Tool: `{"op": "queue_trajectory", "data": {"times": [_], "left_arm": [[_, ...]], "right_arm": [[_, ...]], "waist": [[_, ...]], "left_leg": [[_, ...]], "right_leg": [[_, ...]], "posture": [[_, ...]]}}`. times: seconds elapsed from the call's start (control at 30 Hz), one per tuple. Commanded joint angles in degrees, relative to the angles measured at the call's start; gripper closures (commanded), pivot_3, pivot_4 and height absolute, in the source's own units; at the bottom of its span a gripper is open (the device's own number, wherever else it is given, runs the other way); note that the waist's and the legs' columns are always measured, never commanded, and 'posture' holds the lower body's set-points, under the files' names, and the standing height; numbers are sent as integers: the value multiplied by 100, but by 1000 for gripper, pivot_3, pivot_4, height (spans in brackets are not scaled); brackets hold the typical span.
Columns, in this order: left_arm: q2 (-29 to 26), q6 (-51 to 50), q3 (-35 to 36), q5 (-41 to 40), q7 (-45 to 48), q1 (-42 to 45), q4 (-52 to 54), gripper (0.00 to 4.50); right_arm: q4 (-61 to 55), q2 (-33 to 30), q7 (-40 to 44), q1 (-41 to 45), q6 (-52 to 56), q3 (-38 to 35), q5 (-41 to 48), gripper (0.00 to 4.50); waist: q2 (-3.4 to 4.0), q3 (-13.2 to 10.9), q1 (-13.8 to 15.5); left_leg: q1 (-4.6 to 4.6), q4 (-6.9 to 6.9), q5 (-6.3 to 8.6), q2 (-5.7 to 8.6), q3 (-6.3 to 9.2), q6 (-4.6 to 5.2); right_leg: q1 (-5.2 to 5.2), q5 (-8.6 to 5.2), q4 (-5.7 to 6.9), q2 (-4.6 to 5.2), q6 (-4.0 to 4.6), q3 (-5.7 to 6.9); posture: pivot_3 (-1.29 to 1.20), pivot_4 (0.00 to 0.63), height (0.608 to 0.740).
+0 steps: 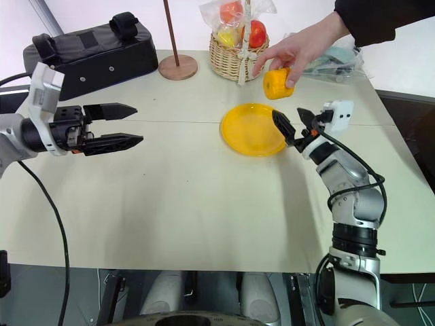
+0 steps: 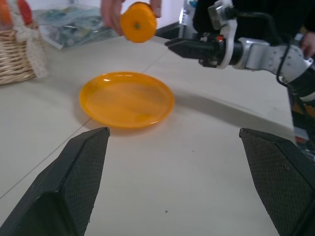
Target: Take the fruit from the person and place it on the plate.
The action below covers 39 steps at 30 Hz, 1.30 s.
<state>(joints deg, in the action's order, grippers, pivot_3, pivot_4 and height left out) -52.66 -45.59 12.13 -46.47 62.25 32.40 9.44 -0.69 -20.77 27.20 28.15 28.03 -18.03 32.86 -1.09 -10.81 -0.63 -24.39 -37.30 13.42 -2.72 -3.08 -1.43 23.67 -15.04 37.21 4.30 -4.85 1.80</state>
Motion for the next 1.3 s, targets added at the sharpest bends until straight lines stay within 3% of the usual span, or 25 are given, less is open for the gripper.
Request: {"op": "queue_trajectory", "data": {"times": [0.03,0.47,0.57,0.67,0.87,1.0,1.3], "left_arm": [[26,85,102,14,-114,23,189,79],[77,63,193,-46,-271,-243,404,79],[87,84,195,-45,-296,-264,413,0],[93,98,199,-41,-305,-277,417,0],[94,141,227,-6,-342,-344,422,0],[149,420,148,356,-548,-491,320,0],[329,383,150,382,-842,-1007,684,0]], "right_arm": [[68,45,-32,344,-200,31,16,0],[330,82,69,730,-302,234,-76,0],[318,113,88,745,-339,254,-56,892],[301,115,112,755,-342,258,-36,2342],[332,94,136,776,-288,346,-85,2401],[642,97,179,620,-459,1011,-762,2401],[2229,544,-80,1117,-1380,1551,-1727,2401]], "waist": [[0,0,-5],[0,0,-12],[0,0,-15],[0,0,-15],[0,0,-15],[0,0,-24],[1,0,-12]], "left_leg": [[0,0,0,0,1,0],[0,3,0,-1,0,0],[0,3,0,-1,0,0],[0,3,0,-1,0,0],[0,3,0,-1,0,0],[1,4,0,-1,0,0],[-4,5,0,-1,-3,0]], "right_leg": [[0,0,0,0,0,0],[1,0,0,0,0,0],[1,0,1,0,0,0],[2,0,0,0,0,0],[2,0,0,0,0,0],[2,0,0,0,1,0],[9,0,1,1,1,-2]], "posture": [[0,150,740],[0,150,740],[0,150,740],[0,150,740],[0,150,740],[0,150,740],[0,150,740]]}}
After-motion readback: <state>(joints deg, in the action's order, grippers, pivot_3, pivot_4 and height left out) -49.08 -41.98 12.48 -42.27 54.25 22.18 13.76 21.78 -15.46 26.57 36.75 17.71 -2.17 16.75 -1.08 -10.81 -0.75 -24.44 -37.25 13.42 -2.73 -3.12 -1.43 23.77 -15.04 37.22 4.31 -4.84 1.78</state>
